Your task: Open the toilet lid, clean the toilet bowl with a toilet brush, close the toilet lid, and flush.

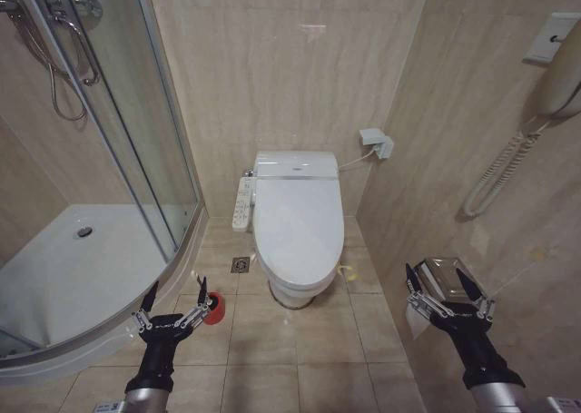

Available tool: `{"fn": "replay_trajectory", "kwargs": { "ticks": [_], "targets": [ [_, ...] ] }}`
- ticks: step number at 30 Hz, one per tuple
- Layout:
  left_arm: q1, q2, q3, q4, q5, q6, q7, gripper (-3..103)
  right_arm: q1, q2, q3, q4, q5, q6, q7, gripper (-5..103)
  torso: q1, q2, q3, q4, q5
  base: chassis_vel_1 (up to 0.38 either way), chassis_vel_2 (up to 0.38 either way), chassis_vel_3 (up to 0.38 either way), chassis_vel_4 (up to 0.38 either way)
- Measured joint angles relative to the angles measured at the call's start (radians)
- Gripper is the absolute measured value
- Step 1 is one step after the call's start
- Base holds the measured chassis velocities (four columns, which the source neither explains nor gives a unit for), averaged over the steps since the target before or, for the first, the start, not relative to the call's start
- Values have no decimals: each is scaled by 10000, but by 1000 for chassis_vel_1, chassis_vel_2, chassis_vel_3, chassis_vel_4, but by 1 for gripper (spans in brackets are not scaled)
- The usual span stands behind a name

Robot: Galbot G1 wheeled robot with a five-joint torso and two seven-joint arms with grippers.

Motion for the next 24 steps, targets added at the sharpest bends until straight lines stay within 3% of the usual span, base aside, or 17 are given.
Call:
{"fn": "replay_trajectory", "kwargs": {
  "ticks": [16, 24],
  "targets": [
    [1, 0, 0, -1, 0, 0, 0, 100, 0, 0, 0, 0, 0, 0, 0, 100, -10, 3, -6, -2, 0, 136, -141, -143, 138],
    [-2, 0, 0, -1, 0, 0, -1, 100, 0, 0, 0, 0, 0, 0, 0, 100, 6, -3, 2, 1, 0, 9, 8, -3, 10]
  ]
}}
